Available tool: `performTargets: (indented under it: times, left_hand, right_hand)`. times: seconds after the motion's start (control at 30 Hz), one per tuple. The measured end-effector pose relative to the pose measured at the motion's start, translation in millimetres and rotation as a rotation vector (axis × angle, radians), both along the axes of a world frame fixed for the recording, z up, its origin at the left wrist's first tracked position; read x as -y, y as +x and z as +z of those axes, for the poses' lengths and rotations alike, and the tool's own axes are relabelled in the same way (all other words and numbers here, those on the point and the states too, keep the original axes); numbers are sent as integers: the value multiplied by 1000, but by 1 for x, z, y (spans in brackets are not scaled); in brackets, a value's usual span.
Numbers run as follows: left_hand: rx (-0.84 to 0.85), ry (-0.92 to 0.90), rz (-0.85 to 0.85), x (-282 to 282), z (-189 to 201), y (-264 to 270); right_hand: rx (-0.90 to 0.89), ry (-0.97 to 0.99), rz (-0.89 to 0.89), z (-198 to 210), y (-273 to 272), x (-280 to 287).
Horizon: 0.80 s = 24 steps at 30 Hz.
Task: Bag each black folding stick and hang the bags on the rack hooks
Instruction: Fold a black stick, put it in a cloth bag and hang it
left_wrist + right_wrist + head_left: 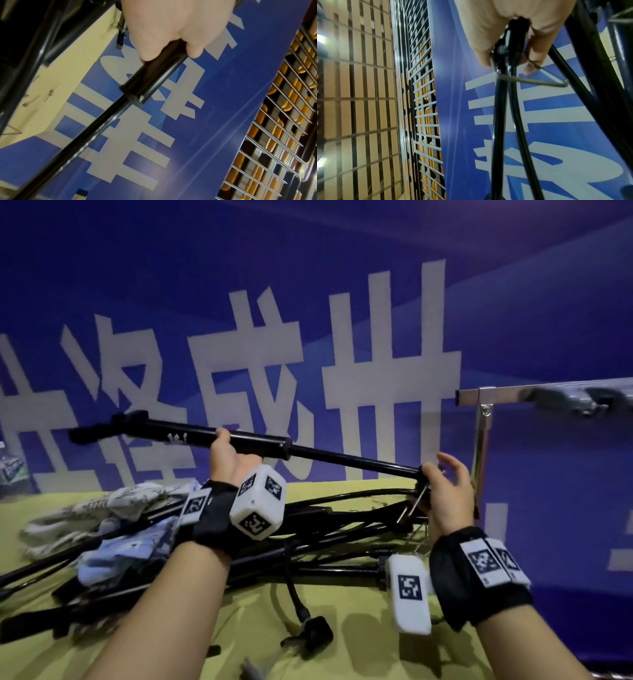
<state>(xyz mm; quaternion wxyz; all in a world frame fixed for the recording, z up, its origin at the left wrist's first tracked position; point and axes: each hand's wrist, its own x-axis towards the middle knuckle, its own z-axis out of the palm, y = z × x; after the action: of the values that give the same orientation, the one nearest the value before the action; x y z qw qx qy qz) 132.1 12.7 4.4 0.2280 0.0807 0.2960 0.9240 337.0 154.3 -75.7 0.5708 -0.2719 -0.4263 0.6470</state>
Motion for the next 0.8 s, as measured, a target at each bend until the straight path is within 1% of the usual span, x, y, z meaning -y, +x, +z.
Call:
performTargets:
  times: [0.07, 0.2, 0.37, 0.47, 0.53, 0.57, 0.63, 0.67, 0.7, 0.73, 0.8]
  left_hand:
    - [-35, 2, -61, 4, -10, -1]
    - [-71, 5, -170, 12, -31, -21]
    - [-78, 35, -227, 5, -61, -28]
    - [-84, 40, -219, -3, -74, -30]
    - [-147, -46, -200, -6, -77, -30]
    - [-195, -133, -172, -7, -78, -31]
    - [-315, -370, -80, -4, -79, -32]
    - [-370, -463, -36, -1, -78, -31]
    - [-412, -517, -14, 2, -76, -27]
    - [-436, -537, -30, 5, -74, -23]
    - [-469, -575, -163, 12, -67, -11]
  right_hand:
    - [-88, 0, -84, -2, -2, -2]
    - [-215, 10, -149, -8, -3, -2]
    - [-211, 150, -255, -7, -2, 0]
    - [-195, 181, -299, -9, -1, -4]
    - [-193, 167, -323, -14, -1, -8]
    - [-194, 158, -331, -17, -2, -10]
    - [-180, 154, -346, -19, -5, -10]
    - [-177, 157, -354, -19, -7, -10]
    - [-181, 162, -362, -19, -9, -9]
    - [-186, 173, -369, -18, -10, -7]
    - [-170, 200, -377, -17, -12, -5]
